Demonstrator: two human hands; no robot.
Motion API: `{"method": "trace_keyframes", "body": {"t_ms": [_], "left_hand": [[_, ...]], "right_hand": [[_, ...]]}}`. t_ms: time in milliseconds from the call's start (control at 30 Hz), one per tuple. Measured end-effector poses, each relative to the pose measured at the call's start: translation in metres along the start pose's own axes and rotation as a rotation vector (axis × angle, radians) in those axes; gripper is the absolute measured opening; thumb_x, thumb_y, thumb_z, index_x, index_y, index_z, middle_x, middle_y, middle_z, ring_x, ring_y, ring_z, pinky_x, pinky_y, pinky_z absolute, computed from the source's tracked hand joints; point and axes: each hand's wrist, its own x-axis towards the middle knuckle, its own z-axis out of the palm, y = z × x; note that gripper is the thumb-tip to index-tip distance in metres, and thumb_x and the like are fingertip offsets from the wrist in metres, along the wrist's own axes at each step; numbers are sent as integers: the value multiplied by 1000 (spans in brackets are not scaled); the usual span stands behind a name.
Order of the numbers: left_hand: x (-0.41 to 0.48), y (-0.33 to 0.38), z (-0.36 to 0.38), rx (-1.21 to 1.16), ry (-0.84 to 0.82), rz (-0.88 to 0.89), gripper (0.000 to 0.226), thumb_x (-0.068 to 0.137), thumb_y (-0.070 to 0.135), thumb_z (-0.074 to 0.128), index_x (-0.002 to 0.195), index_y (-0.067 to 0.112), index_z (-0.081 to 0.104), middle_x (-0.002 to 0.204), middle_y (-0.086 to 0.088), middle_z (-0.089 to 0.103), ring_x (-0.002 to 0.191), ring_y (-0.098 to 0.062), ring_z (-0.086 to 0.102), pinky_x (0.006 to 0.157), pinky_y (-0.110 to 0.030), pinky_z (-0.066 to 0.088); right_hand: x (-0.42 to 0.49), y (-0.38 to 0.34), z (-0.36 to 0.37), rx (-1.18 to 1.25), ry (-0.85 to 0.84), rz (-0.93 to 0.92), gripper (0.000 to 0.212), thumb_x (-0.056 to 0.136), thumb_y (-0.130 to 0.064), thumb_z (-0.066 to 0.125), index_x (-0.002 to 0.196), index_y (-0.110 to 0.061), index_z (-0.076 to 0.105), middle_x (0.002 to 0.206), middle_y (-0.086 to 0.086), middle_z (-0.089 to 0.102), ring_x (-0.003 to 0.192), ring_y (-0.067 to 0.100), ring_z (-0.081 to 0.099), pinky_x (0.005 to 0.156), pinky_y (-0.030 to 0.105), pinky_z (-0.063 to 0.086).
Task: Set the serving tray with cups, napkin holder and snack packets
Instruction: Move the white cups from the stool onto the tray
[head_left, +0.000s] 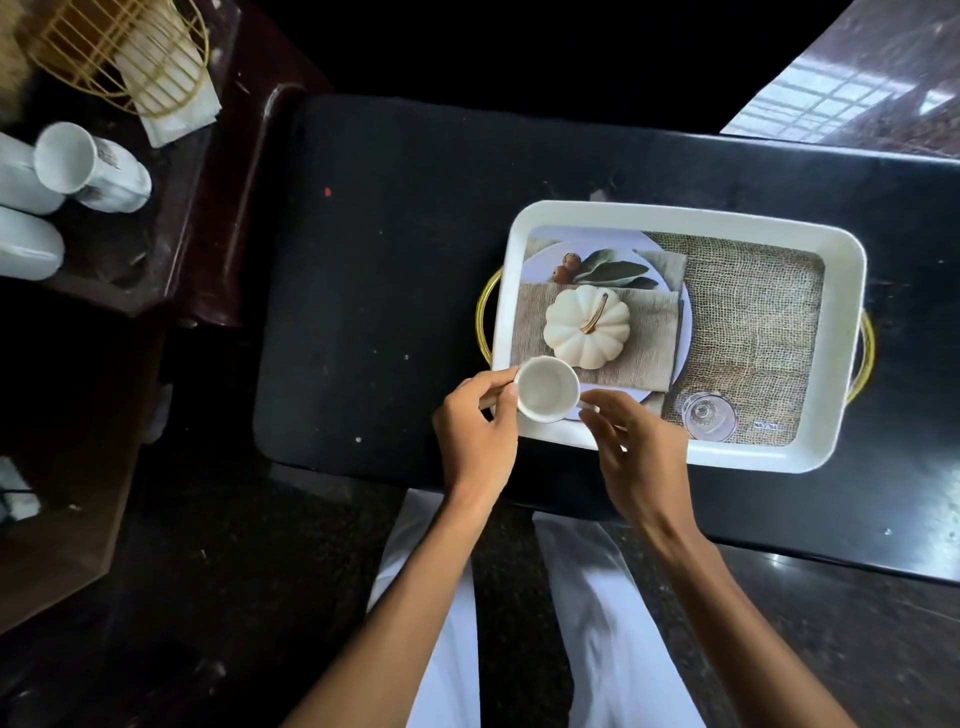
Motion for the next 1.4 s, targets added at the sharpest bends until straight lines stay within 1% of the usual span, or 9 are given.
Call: {"method": "trace_keyframes", "body": {"t_ms": [233, 400, 500, 600, 667, 767, 833, 1233, 1400], "left_hand": [[0, 2, 0, 48, 31, 34, 19, 95, 7, 65, 106, 13, 79, 104, 1, 78, 97, -9, 72, 87, -30, 61], [-2, -1, -2, 69, 35, 43, 18, 94, 8, 66, 103, 16, 78, 104, 4, 78, 95, -3, 71, 78, -10, 54], [-3, -3, -5, 64, 27, 35, 18, 94, 8, 65, 102, 19, 78, 105, 5, 77, 93, 2, 71, 75, -4, 51], [-3, -2, -11, 25, -7, 44, 20, 96, 12, 64, 110, 20, 76, 108, 6, 77, 98, 4, 70, 78, -8, 54], [0, 0, -19, -17, -6, 42, 22, 98, 15, 63, 116, 20, 74, 112, 6, 76, 101, 1, 71, 83, -18, 58], [3, 0, -38, -116, 36, 11, 24, 99, 15, 61, 120, 19, 72, 114, 4, 76, 105, -6, 72, 91, -37, 62], [7, 2, -56, -163, 54, 3, 24, 100, 14, 60, 119, 22, 72, 113, 4, 76, 106, -7, 72, 90, -41, 62], [84, 25, -250, -256, 343, 144, 23, 101, 13, 58, 112, 30, 69, 113, 6, 74, 109, -12, 71, 89, -35, 61], [130, 22, -312, -321, 390, 130, 24, 102, 15, 57, 122, 20, 69, 119, 3, 73, 111, -11, 71, 90, -32, 61]], "right_hand": [[5, 4, 4, 1, -28, -24, 12, 93, -11, 68, 103, -17, 72, 85, -17, 67, 80, -1, 65, 74, 7, 47], [7, 4, 5, 18, -39, 13, 12, 94, -11, 66, 103, -17, 71, 85, -14, 69, 81, -1, 65, 72, 7, 47], [10, 1, 3, 19, -78, 30, 13, 94, -12, 66, 105, -17, 71, 87, -14, 70, 83, 4, 69, 76, 17, 53], [12, -5, -4, -19, -134, 35, 16, 94, -13, 66, 109, -15, 71, 99, -7, 74, 94, 16, 71, 84, 30, 56], [14, -12, -11, -67, -106, 20, 20, 93, -13, 67, 113, -15, 69, 110, -3, 74, 100, 20, 69, 88, 36, 56], [16, -32, -17, -37, -38, -12, 24, 91, -13, 68, 116, -15, 69, 112, -5, 72, 103, 16, 67, 88, 34, 56], [17, -50, -12, 26, -8, -24, 22, 91, -14, 69, 114, -16, 69, 108, -7, 71, 100, 12, 67, 88, 27, 54], [42, -198, 134, 219, -128, -111, 16, 91, -10, 69, 106, -15, 71, 100, -3, 72, 91, 3, 70, 79, 9, 52], [70, -264, 197, 267, -140, -191, 17, 93, -9, 68, 109, -10, 69, 104, -2, 71, 96, 4, 68, 82, 15, 55]]}}
